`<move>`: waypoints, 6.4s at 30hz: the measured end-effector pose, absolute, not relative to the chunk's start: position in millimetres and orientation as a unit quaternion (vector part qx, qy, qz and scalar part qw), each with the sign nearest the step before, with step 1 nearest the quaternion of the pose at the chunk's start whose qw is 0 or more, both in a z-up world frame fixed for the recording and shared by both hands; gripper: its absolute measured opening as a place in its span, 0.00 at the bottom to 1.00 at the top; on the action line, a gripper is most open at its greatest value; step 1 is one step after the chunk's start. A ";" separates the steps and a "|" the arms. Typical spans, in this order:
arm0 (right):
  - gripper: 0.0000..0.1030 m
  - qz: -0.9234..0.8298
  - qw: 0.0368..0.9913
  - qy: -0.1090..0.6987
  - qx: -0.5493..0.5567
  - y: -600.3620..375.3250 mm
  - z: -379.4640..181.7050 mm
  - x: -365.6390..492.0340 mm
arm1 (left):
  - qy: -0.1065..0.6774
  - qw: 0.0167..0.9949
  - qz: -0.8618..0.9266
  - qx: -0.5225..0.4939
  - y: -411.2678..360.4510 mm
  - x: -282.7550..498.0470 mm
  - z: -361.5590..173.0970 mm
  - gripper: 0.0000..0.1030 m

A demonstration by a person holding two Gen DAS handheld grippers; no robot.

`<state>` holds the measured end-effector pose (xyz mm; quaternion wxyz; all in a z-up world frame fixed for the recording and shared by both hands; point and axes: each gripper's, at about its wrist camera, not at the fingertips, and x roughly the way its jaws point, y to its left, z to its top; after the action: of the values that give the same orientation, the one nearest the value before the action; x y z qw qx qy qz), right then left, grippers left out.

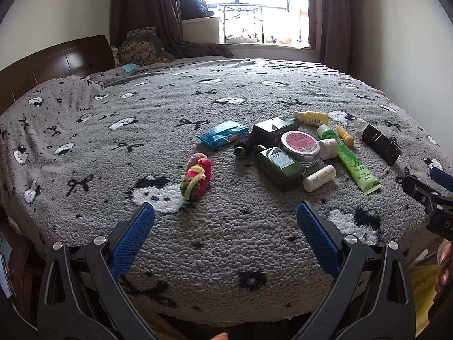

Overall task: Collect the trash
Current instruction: 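Grasp the white tube with the right gripper while the left gripper grasps the green bottle, then lower both held items past the bed edge into the bin and open both grippers, then raise both open grippers back over the items on the bed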

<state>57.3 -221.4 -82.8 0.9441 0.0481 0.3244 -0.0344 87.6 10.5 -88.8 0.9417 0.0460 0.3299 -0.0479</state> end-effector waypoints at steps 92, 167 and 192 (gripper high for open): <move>0.53 0.051 0.932 0.358 0.022 -207.6 -119.4 -36.6 | 0.394 0.904 -0.162 0.032 -14.1 -9.3 -140.5 0.60; 0.87 0.029 0.895 0.437 0.088 -233.5 -153.6 -18.0 | 0.456 0.873 -0.162 0.063 3.2 -2.5 -172.8 0.91; 0.90 0.028 0.920 0.389 0.041 -219.0 -106.1 73.4 | 0.402 0.910 -0.094 0.039 54.5 97.3 -127.1 0.91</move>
<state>73.4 -219.0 -106.1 0.9200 0.0405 0.3889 0.0277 97.3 54.5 -127.1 0.9100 0.0392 0.4019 -0.0944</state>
